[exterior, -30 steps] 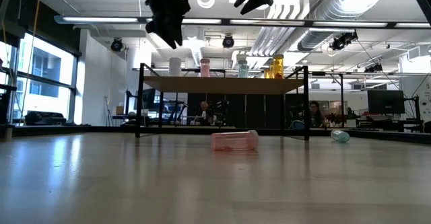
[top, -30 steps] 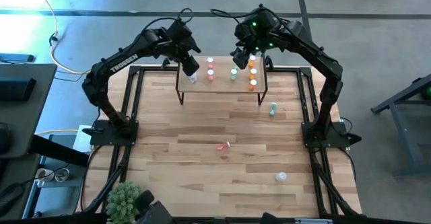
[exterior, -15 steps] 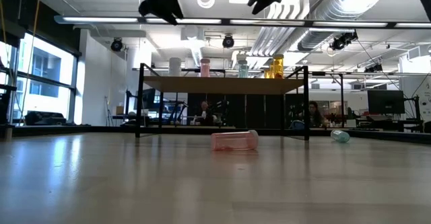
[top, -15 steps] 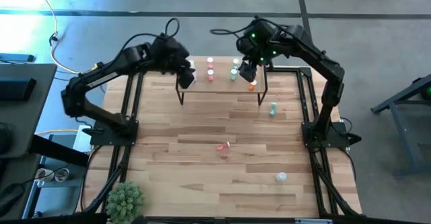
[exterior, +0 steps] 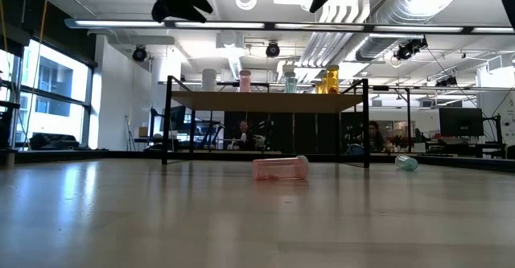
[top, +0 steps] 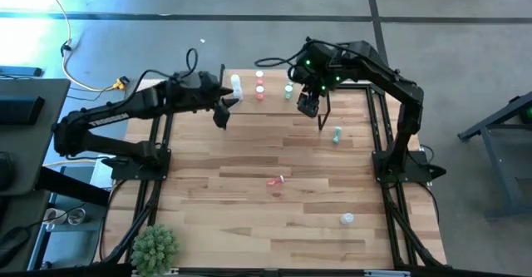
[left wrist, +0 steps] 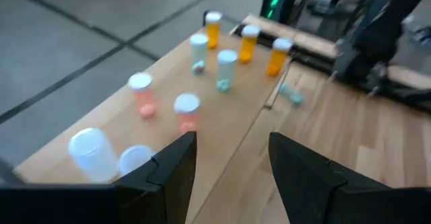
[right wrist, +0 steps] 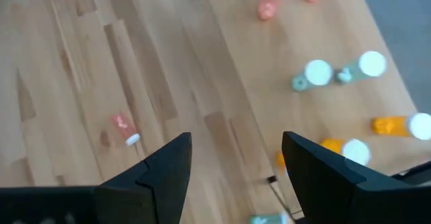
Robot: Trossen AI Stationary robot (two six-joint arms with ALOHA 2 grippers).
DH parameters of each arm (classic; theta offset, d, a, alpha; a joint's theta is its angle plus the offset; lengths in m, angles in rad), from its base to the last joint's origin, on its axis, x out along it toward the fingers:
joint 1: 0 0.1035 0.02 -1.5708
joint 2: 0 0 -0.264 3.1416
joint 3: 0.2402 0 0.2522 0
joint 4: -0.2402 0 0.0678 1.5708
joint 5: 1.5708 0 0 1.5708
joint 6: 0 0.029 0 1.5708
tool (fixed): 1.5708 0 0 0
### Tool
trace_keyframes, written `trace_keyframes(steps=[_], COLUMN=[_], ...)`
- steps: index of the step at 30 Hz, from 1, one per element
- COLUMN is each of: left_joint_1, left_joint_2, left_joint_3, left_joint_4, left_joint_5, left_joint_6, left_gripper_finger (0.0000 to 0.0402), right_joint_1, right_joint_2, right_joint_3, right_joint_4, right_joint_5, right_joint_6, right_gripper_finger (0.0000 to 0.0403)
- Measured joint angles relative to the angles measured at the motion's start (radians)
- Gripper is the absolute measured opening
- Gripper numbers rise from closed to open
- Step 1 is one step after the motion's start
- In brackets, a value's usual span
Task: Pick and place medicine bottles onto shelf by color
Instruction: Put the white pill bottle on the shelf aligned with the other white pill bottles
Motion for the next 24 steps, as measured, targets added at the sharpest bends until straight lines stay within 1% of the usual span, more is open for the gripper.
trace_keyframes(steps=[4,9,11,14,17,20,22,24], left_joint_1=[-0.028,-0.046,-0.05,-0.051,-0.052,-0.052,-0.052,-0.052], left_joint_2=[-0.052,-0.107,-0.125,-0.15,-0.176,-0.198,-0.209,-0.218], left_joint_3=[-0.093,-0.168,-0.18,-0.187,-0.187,-0.187,-0.187,-0.187], left_joint_4=[0.122,0.196,0.208,0.219,0.221,0.221,0.221,0.221], left_joint_5=[0.0,-0.002,0.011,0.065,0.115,0.157,0.166,0.167], left_joint_6=[0.011,0.064,0.092,0.143,0.159,0.166,0.186,0.195], left_gripper_finger=[0.0173,0.0172,0.0172,0.0172,0.0172,0.0172,0.0172,0.0172], right_joint_1=[0.063,0.154,0.189,0.239,0.283,0.329,0.364,0.399], right_joint_2=[0.0,0.0,0.0,0.0,0.0,0.0,0.0,0.0], right_joint_3=[0.0,0.0,0.0,0.0,0.0,0.0,0.0,0.0], right_joint_4=[0.0,0.0,0.0,0.0,0.0,0.0,0.0,0.0], right_joint_5=[0.05,0.151,0.19,0.247,0.304,0.382,0.445,0.481], right_joint_6=[0.062,0.193,0.266,0.386,0.497,0.561,0.595,0.635], right_gripper_finger=[0.0222,0.0222,0.0222,0.0222,0.0222,0.0222,0.0222,0.0222])
